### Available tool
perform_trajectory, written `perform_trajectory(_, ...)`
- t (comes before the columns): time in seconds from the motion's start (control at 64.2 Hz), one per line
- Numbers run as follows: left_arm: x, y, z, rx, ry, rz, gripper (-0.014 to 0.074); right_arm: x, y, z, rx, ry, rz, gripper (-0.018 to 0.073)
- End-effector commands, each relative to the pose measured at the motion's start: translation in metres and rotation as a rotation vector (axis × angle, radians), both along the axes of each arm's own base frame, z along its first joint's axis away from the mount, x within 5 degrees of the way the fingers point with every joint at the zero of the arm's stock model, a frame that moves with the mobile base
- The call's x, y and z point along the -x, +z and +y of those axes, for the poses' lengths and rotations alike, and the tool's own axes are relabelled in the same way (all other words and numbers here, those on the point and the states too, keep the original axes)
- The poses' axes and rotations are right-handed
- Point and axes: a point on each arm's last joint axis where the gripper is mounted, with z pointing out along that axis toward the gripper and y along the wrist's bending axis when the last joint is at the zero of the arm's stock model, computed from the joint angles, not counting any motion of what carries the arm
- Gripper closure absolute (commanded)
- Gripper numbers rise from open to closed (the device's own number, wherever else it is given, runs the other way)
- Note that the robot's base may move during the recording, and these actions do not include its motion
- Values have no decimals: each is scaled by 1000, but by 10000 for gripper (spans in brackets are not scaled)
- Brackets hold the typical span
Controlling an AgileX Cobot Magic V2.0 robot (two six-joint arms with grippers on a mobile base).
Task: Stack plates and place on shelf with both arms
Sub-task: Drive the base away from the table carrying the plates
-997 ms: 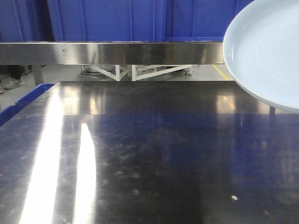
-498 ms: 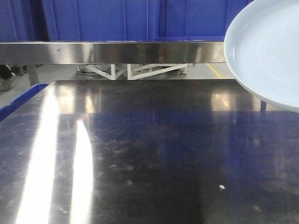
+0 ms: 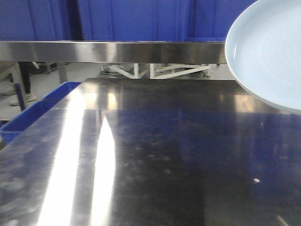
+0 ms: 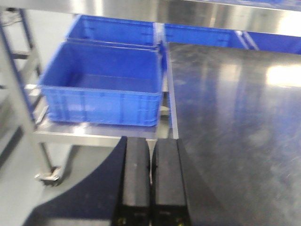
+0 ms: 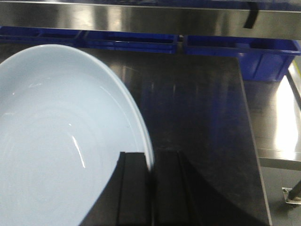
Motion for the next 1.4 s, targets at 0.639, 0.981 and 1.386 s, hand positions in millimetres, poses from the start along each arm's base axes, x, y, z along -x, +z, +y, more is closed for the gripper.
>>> perform_trajectory(0.639, -2, 17, -1, 24, -4, -104, 512, -2, 20, 0, -3, 5, -138, 544)
perform_trajectory(0.981, -2, 17, -1, 24, -4, -104, 512, -2, 20, 0, -3, 5, -138, 544)
perform_trajectory(1.386, -2, 17, -1, 24, -4, -104, 512, -2, 20, 0, -3, 5, -138, 544)
